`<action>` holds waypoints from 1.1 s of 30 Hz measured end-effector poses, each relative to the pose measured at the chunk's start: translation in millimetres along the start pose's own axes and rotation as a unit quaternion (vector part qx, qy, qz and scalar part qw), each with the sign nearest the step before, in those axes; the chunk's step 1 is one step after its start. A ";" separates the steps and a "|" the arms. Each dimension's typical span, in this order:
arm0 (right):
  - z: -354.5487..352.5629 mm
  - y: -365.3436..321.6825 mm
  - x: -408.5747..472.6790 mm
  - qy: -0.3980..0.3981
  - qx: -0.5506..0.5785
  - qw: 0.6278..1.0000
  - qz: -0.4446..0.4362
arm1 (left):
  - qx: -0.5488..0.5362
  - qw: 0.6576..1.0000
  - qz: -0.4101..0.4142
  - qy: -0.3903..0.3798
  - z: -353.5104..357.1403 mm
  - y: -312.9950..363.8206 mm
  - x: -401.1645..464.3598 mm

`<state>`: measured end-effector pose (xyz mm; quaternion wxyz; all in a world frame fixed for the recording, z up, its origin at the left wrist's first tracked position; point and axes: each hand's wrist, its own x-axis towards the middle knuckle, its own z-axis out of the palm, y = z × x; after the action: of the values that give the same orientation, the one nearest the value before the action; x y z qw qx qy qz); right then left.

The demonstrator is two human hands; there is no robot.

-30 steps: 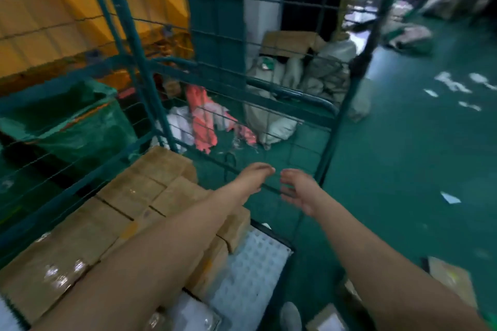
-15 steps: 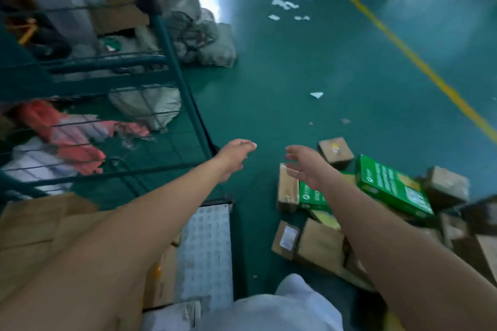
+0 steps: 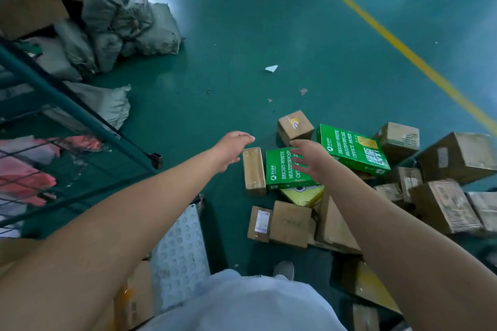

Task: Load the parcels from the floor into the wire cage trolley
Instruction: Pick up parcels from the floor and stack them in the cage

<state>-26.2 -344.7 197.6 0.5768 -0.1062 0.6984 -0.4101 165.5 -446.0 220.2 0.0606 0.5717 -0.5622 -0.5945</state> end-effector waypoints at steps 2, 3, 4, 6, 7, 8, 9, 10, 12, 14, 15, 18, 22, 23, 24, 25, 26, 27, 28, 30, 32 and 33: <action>-11.0 -0.2 12.6 -0.002 -0.009 1.000 0.011 | 0.014 1.000 -0.005 -0.008 12.0 7.5 12.0; -15.6 0.4 20.2 -0.002 -0.015 1.000 0.016 | 0.022 1.000 -0.008 -0.010 16.9 10.0 18.5; -17.7 1.7 31.8 -0.004 -0.022 1.000 0.013 | 0.029 0.999 -0.013 -0.010 20.3 11.1 27.6; -18.7 5.5 51.2 -0.004 -0.037 0.999 0.006 | 0.043 0.999 -0.023 -0.008 22.7 10.5 44.2; -18.3 9.2 62.6 0.000 -0.044 0.999 0.009 | 0.052 0.998 -0.032 -0.006 23.8 8.6 55.1; -17.1 13.3 74.9 0.004 -0.054 0.998 0.013 | 0.061 0.997 -0.038 -0.005 25.0 6.3 66.2; -14.1 17.7 92.6 0.003 -0.063 0.998 0.018 | 0.070 0.996 -0.048 -0.004 26.4 2.4 83.1; -11.4 23.5 101.5 -0.001 -0.073 0.997 0.018 | 0.078 0.996 -0.053 -0.005 26.8 -3.3 91.5; -4.7 37.1 134.4 -0.016 -0.094 0.995 0.020 | 0.096 0.993 -0.066 -0.007 29.5 -17.5 123.8; 3.1 53.8 173.2 -0.025 -0.114 0.993 0.028 | 0.111 0.990 -0.085 -0.004 32.9 -38.2 164.4; 6.0 59.3 182.1 -0.026 -0.122 0.992 0.033 | 0.116 0.989 -0.094 -0.006 32.0 -47.1 175.5; 22.6 93.1 241.9 -0.036 -0.134 0.989 0.058 | 0.141 0.981 -0.130 -0.005 33.5 -90.7 238.2; 42.1 146.1 324.6 -0.029 -0.143 0.986 0.083 | 0.145 0.975 -0.165 -0.017 35.5 -153.1 320.6; 48.5 162.8 350.6 -0.026 -0.149 0.984 0.092 | 0.143 0.974 -0.176 -0.019 36.3 -173.5 344.4; 54.9 176.2 375.7 -0.021 -0.148 0.984 0.094 | 0.139 0.974 -0.178 -0.020 36.0 -190.4 367.1; 56.7 185.5 387.5 -0.021 -0.154 0.983 0.102 | 0.143 0.972 -0.185 -0.025 37.4 -201.6 379.0; 68.7 203.4 420.1 -0.020 -0.151 0.982 0.107 | 0.139 0.972 -0.189 -0.023 36.1 -224.4 409.1; 72.8 211.9 435.9 -0.015 -0.154 0.982 0.109 | 0.141 0.972 -0.189 -0.025 36.6 -237.7 426.5; 77.5 217.2 452.5 -0.011 -0.153 0.982 0.109 | 0.136 0.972 -0.189 -0.022 36.9 -247.4 442.2; 90.7 239.1 496.4 0.001 -0.167 0.980 0.107 | 0.125 0.972 -0.197 -0.027 41.0 -283.5 485.4; 97.6 252.7 527.7 0.006 -0.177 0.979 0.106 | 0.105 0.971 -0.210 -0.032 47.1 -312.2 514.7; 101.4 263.2 545.2 0.011 -0.184 0.977 0.106 | 0.092 0.971 -0.218 -0.036 53.4 -329.8 530.2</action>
<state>-20.2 -560.5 -377.1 0.5801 -0.1313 0.7753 -0.2124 134.0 -674.1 -362.6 -0.1436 0.6616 -0.4778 -0.5598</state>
